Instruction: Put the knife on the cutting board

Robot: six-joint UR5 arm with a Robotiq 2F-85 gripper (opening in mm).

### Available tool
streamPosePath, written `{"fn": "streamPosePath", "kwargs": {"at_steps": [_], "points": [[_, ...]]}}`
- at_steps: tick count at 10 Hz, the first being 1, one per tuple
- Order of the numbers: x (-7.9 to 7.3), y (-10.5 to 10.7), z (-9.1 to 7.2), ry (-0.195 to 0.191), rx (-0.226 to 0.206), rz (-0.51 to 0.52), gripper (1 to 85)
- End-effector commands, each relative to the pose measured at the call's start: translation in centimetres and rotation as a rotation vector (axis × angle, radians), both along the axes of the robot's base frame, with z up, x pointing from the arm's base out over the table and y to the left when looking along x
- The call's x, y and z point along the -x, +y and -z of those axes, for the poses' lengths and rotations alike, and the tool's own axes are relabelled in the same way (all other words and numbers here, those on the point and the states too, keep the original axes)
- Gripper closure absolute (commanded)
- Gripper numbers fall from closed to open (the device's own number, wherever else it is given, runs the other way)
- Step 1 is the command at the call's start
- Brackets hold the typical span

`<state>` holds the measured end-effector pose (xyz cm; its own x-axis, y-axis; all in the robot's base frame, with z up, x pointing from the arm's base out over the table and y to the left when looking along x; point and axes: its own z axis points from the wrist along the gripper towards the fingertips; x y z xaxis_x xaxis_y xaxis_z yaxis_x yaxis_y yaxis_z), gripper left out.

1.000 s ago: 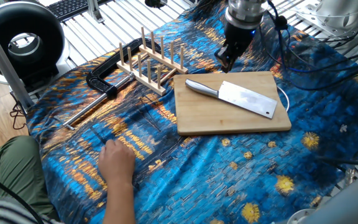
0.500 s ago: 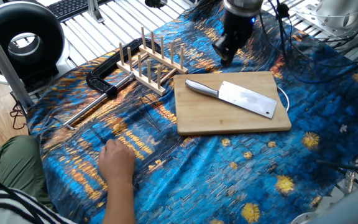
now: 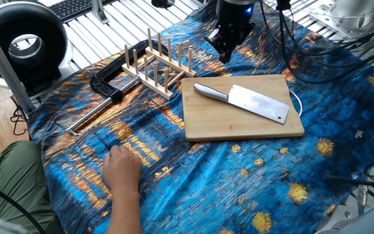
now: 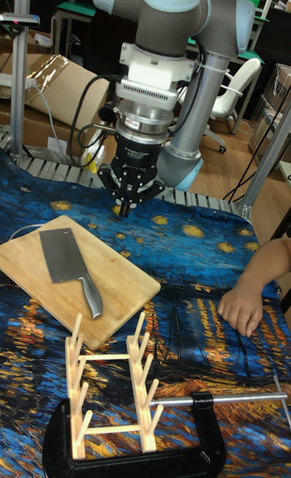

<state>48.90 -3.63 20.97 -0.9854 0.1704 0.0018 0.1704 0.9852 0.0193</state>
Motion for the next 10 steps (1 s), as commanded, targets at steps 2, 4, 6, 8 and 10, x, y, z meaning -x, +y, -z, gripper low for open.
{"fn": "streamPosePath", "kwargs": {"at_steps": [2, 4, 6, 8, 10], "points": [[1.3, -1.1, 0.2, 0.06, 0.023, 0.109, 77.7], [1.3, -0.4, 0.5, 0.061, 0.0, 0.103, 79.3], [1.4, 0.0, 1.0, 0.061, 0.012, 0.105, 80.0], [1.4, 0.0, 1.2, 0.061, 0.012, 0.105, 80.7], [1.5, -0.4, 1.3, 0.062, 0.015, 0.096, 81.3]]}}
